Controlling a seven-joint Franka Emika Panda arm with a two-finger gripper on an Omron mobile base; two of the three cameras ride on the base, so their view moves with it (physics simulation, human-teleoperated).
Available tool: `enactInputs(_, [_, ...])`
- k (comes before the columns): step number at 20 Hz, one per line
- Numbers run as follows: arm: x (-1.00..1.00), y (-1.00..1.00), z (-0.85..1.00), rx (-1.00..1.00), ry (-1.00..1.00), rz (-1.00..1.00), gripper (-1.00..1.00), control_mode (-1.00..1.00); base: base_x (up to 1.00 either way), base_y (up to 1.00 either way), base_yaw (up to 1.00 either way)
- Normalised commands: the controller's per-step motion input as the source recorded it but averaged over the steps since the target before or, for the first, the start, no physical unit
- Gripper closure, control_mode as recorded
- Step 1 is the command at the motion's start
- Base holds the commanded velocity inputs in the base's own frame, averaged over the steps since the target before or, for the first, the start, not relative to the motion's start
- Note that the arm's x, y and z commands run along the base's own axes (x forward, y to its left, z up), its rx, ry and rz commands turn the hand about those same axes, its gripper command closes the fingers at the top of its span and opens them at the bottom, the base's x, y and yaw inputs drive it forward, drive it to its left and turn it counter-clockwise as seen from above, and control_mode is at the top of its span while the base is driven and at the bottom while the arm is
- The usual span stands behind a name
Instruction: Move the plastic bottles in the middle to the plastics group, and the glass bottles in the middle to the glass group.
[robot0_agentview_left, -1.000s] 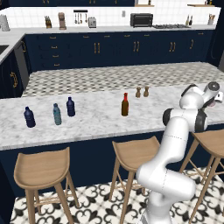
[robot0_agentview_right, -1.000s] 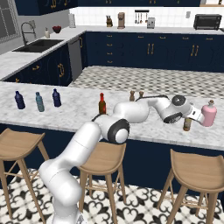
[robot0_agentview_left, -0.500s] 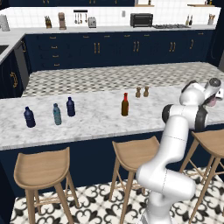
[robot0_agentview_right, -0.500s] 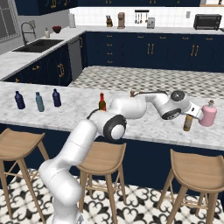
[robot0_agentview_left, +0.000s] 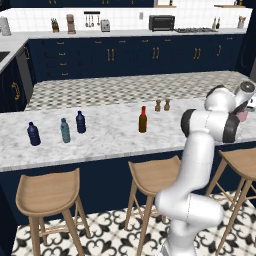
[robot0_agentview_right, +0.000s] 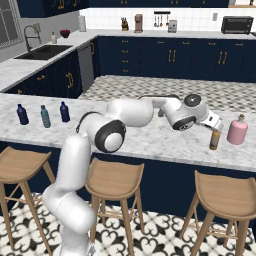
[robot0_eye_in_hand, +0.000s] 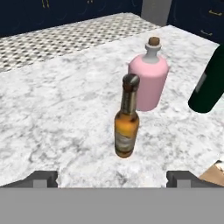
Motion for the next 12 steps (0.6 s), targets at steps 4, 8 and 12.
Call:
enactInputs(4, [-0.59, 0.87, 0.26, 0.0, 0.0, 0.0, -1.0, -1.0, 0.0, 0.0, 0.0])
enactInputs(8, [-0.45, 1.0, 0.21, -0.02, 0.02, 0.01, -1.0, -1.0, 0.0, 0.0, 0.0])
enactInputs(12, [-0.56, 1.0, 0.45, -0.05, 0.03, 0.05, -1.0, -1.0, 0.0, 0.0, 0.0])
